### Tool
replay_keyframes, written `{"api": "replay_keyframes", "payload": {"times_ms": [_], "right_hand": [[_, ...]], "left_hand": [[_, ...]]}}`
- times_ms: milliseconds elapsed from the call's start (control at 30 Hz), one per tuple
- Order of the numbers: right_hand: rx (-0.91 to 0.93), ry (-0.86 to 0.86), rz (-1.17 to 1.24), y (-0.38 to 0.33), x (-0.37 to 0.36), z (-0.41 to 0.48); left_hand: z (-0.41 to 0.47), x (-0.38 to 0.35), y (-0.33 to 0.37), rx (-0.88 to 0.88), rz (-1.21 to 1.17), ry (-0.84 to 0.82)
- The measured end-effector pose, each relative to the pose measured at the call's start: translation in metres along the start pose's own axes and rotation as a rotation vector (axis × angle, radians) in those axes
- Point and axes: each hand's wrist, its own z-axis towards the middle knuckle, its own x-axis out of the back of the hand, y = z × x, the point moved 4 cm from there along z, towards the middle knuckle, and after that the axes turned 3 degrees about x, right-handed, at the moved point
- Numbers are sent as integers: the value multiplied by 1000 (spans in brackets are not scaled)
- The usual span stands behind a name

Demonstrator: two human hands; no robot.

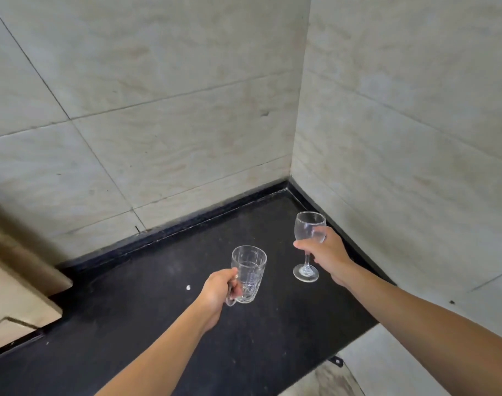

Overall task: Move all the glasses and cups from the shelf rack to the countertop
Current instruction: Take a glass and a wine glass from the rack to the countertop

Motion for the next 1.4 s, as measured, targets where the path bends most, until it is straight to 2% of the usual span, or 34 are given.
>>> {"api": "replay_keyframes", "payload": {"times_ms": [133, 400, 633, 833, 1067, 1167, 1300, 1400], "right_hand": [[29, -12, -22, -11, -6, 74], [14, -97, -44, 0, -49, 219], [69, -196, -80, 6, -76, 296], [66, -260, -67, 16, -84, 321], [115, -272, -101, 24, -89, 331], [44, -285, -134, 36, -88, 329], [-117, -271, -410, 63, -79, 303], [-42, -376, -631, 63, -88, 267]], "left_hand": [[60, -2, 27, 28, 42, 18], [182, -31, 56, 102, -27, 63], [264, -50, 64, 91, -72, 95], [295, -54, 65, 86, -120, 55], [314, -48, 69, 111, 27, 81], [313, -45, 70, 101, 78, 107], [289, -30, 59, 103, 156, 217], [253, -12, 36, 142, 271, 253]]}}
